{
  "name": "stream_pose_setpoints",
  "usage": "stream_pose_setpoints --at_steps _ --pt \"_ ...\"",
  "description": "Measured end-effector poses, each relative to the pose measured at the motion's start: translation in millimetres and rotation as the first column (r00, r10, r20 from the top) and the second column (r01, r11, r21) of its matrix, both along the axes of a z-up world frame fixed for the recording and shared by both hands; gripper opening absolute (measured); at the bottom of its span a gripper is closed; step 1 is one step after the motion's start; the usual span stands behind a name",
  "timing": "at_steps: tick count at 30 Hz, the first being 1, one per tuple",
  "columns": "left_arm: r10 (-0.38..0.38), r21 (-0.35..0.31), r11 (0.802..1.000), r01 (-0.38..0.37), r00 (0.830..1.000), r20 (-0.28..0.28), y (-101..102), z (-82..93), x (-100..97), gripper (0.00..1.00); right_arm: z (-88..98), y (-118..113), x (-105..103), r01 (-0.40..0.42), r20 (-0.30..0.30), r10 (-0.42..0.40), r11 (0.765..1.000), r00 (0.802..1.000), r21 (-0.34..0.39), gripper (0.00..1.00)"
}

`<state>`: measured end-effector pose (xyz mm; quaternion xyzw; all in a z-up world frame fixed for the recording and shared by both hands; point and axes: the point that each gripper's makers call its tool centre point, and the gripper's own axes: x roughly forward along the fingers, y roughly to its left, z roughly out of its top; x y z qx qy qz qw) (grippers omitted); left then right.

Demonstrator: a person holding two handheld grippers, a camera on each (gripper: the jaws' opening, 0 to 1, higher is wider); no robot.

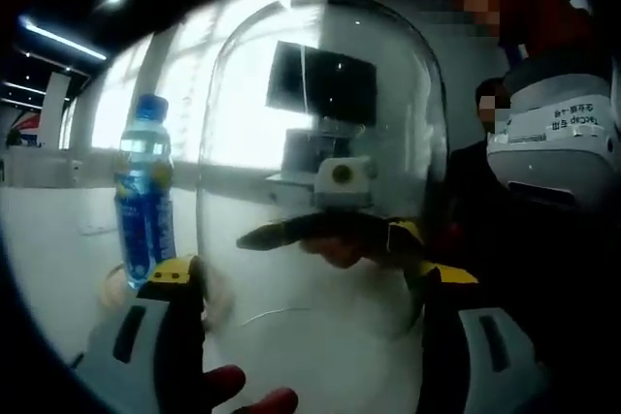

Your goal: Open the cover put in the Mizone put the cover back on

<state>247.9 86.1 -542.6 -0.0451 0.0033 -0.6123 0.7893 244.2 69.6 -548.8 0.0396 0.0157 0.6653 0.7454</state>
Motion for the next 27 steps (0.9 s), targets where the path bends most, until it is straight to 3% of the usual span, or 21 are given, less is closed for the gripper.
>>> stream_pose_setpoints --at_steps 7,13,17,27 --pt "-0.006 -0.018 1.0 0.006 1.0 -0.024 -0.3 1.2 0.2 0.83 -0.1 2.9 -1.2 -0.004 0.005 0.004 1.0 1.0 -0.026 0.9" --pt "-0.019 -0.052 0.998 0.017 0.999 -0.041 -2.8 2.2 2.3 0.84 -2.6 3.6 0.1 -0.016 0.015 0.018 0.994 1.0 -0.103 0.9" --pt "-0.011 -0.06 0.998 0.008 0.999 -0.041 -4.7 2.6 2.3 0.85 -4.3 3.5 0.1 -0.024 0.015 0.026 0.993 1.0 -0.119 0.9" --pt "-0.022 -0.033 0.999 0.02 0.998 -0.058 -5.4 2.4 1.3 0.85 -1.3 5.4 -2.0 -0.009 0.036 0.01 1.0 0.999 -0.029 0.9"
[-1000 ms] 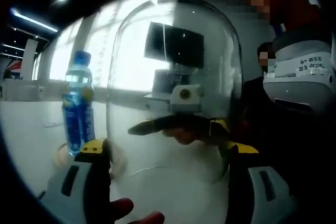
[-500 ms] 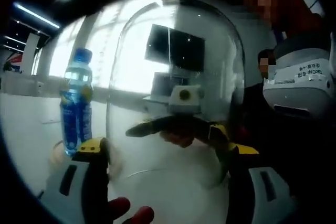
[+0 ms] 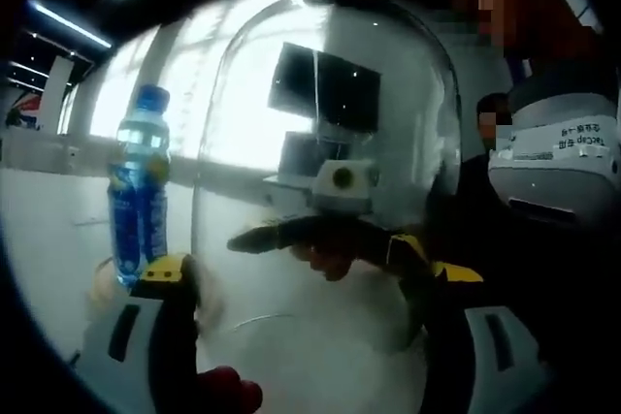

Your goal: Open the cover put in the Mizone put the cover back on

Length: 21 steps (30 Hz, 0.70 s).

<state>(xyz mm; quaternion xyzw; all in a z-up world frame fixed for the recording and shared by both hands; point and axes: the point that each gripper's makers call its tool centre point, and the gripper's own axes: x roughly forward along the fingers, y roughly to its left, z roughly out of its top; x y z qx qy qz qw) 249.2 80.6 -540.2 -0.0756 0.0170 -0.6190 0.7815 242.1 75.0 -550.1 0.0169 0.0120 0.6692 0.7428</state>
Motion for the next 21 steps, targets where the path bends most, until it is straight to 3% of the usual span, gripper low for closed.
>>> stream_pose_setpoints --at_steps 13,16,18,21 --pt "0.017 0.03 0.999 -0.016 1.0 -0.023 -1 1.9 -1.7 0.86 1.0 3 -3 -0.025 -0.02 0.024 0.999 1.0 -0.022 0.9" --pt "0.028 0.004 1.0 -0.028 0.999 -0.046 1 11.6 -1.7 0.86 9.3 4 -4 -0.026 -0.066 0.025 1.0 0.998 -0.009 0.9" --pt "0.042 -0.053 0.998 -0.045 0.998 -0.054 4 28.1 -0.4 0.85 21.4 5 -3 -0.017 -0.086 0.02 0.999 0.996 0.037 0.9" --pt "0.042 -0.06 0.997 -0.045 0.998 -0.05 5 40.8 -1.7 0.85 31.8 8 -5 -0.017 -0.091 0.02 0.999 0.996 0.043 0.9"
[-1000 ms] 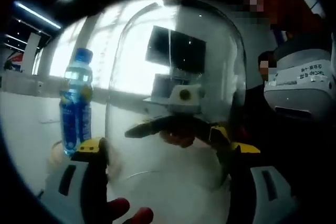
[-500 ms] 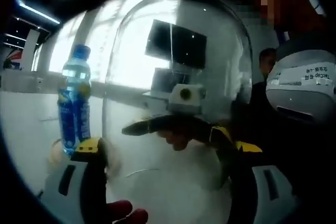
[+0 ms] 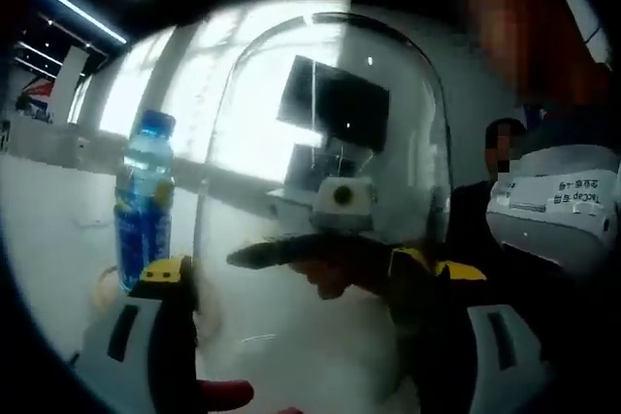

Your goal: Open the cover put in the Mizone put the cover back on

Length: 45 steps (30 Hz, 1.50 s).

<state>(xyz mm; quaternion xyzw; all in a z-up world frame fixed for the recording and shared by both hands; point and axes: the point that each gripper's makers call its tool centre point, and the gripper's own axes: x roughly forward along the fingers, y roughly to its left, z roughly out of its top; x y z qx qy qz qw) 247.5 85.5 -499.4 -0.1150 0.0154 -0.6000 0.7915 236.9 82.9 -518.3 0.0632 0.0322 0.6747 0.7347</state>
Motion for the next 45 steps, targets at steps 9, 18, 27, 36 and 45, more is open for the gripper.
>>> stream_pose_setpoints --at_steps 9,18,27,36,45 --pt "-0.004 0.054 0.999 0.002 1.0 0.028 -6 17.1 -10.4 0.85 25.2 0 -10 -0.008 0.049 0.008 1.0 0.999 0.008 0.9" --pt "0.003 0.067 0.998 -0.007 0.998 0.057 -7 40.5 -11.1 0.85 51.9 -2 -9 -0.015 0.078 0.013 1.0 0.997 0.024 0.9" --pt "0.017 0.044 0.999 -0.02 0.997 0.072 -3 67.4 -5.0 0.86 78.2 0 -3 -0.021 0.088 0.018 1.0 0.996 0.024 0.9" --pt "0.022 0.047 0.999 -0.026 0.996 0.081 -5 89.1 7.6 0.86 100.4 -1 10 -0.026 0.098 0.022 0.999 0.995 0.031 0.9" --pt "0.028 0.054 0.998 -0.033 0.996 0.08 -4 111.6 21.6 0.86 123.3 -1 25 -0.03 0.095 0.025 0.998 0.995 0.048 0.9"
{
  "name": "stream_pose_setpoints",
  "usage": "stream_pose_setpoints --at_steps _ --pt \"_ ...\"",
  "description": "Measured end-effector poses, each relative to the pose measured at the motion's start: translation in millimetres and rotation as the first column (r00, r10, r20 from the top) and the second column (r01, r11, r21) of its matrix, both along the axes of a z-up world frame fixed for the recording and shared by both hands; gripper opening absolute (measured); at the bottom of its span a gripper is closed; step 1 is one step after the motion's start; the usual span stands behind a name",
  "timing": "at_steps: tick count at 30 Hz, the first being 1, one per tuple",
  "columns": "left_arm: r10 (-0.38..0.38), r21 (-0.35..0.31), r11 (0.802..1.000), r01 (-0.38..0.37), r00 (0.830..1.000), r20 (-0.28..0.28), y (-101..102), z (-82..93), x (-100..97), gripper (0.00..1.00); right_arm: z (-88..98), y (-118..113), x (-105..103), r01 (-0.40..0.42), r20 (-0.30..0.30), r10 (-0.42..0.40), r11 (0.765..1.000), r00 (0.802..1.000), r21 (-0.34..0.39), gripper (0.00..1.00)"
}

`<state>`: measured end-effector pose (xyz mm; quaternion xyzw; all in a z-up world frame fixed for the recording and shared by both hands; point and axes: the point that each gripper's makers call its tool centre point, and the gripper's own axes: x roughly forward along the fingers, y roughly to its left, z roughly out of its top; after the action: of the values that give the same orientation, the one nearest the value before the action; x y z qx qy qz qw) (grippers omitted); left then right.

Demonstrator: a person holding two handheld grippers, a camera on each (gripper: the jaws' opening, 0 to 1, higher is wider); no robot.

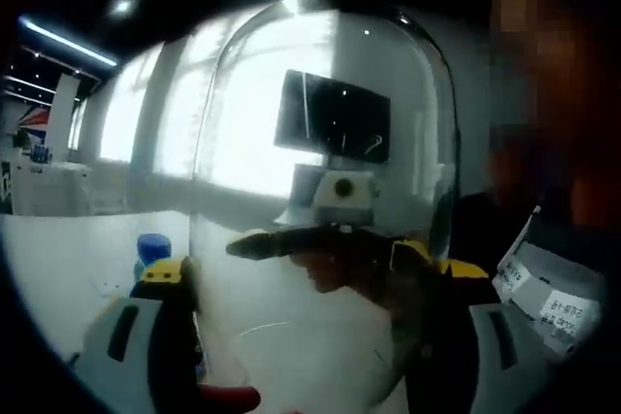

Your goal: Open the cover put in the Mizone put the cover back on

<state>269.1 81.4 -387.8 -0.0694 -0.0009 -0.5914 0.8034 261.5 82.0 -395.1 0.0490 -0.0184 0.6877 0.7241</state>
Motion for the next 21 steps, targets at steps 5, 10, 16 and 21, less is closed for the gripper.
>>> stream_pose_setpoints --at_steps 5,10,16,21 --pt "0.003 0.002 1.0 -0.003 1.0 0.008 2 13.9 9.5 0.86 13.6 1 9 -0.002 0.009 0.002 1.0 1.0 0.002 0.9" --pt "0.006 0.004 1.0 -0.006 1.0 0.009 3 27.2 17.7 0.86 29.3 3 19 -0.004 0.01 0.004 1.0 1.0 0.009 0.9" --pt "0.008 0.005 1.0 -0.008 1.0 0.024 4 41.2 27.6 0.86 44.0 6 29 -0.006 0.023 0.006 1.0 1.0 0.009 0.9" --pt "0.01 -0.011 1.0 -0.01 1.0 0.019 7 54.9 35.1 0.86 58.0 8 37 -0.001 0.007 0.001 0.999 1.0 0.037 0.9"
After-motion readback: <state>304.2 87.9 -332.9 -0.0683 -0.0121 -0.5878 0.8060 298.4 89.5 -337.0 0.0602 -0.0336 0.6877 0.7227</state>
